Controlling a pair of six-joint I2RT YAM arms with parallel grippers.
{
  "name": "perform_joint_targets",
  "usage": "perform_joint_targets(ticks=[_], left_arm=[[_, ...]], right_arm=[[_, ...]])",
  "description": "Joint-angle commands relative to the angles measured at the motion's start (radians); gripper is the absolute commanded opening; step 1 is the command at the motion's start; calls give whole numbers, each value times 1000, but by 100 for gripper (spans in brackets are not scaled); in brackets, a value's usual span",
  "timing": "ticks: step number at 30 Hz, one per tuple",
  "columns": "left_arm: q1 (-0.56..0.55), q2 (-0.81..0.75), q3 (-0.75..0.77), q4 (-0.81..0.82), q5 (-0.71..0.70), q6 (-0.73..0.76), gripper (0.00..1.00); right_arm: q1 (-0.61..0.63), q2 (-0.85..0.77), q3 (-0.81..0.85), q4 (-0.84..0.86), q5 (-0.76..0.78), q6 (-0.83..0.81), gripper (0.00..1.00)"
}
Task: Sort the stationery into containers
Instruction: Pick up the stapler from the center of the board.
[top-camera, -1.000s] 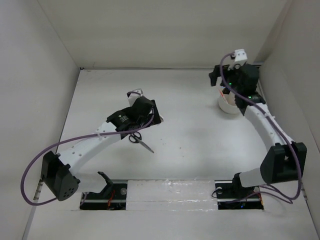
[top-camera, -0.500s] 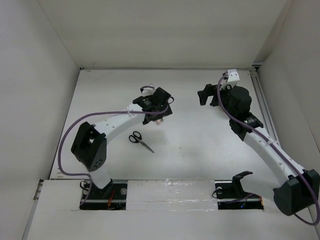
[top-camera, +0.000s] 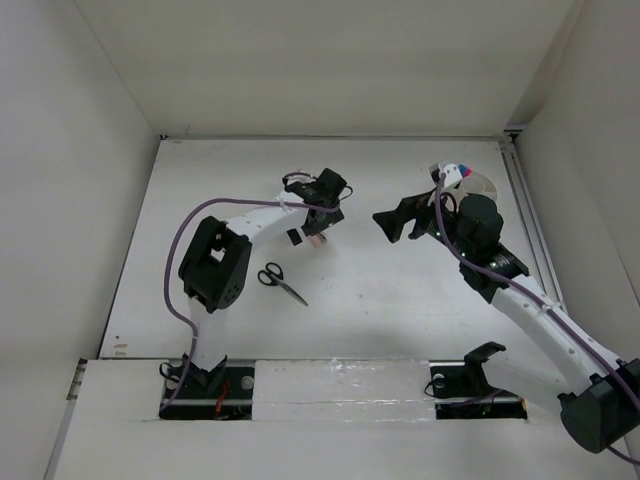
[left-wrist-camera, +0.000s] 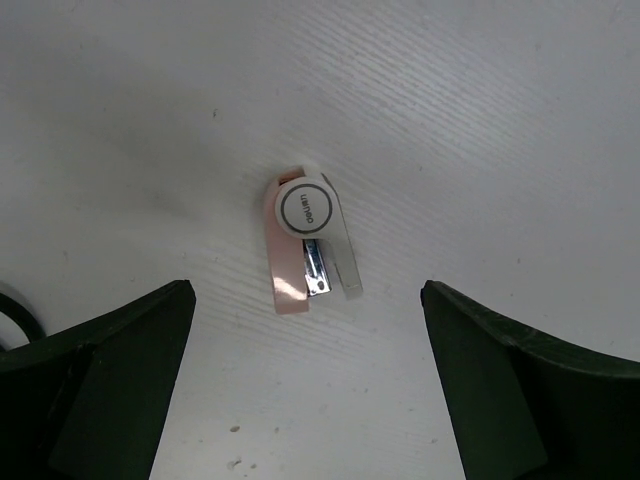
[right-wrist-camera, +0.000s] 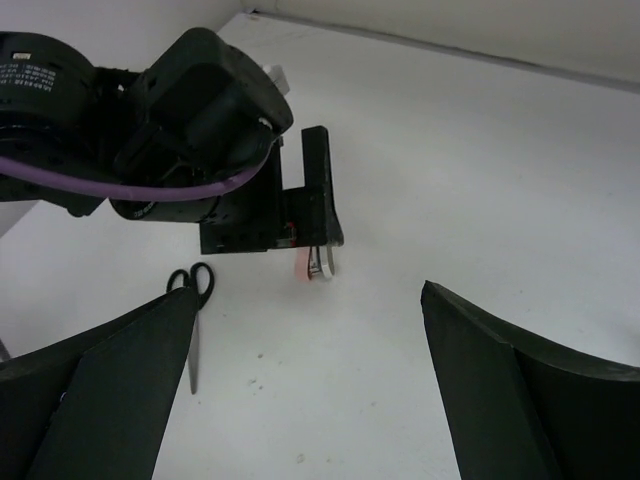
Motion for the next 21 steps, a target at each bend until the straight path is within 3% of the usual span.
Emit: perform_joint_targets(ticks=[1, 14, 19, 21], left_arm=[[-4, 4, 51, -29, -45, -43, 94], [5, 111, 131, -127, -63, -92, 88], [5, 145, 131, -138, -63, -105, 60], [5, 156, 131, -138, -63, -105, 60]], right_arm=[[-10, -13, -2, 78, -107, 28, 100], [8, -23, -20, 78, -98, 39, 97], [-1, -23, -20, 78, -107, 39, 95], [-1, -23, -20, 78, -116, 39, 95]])
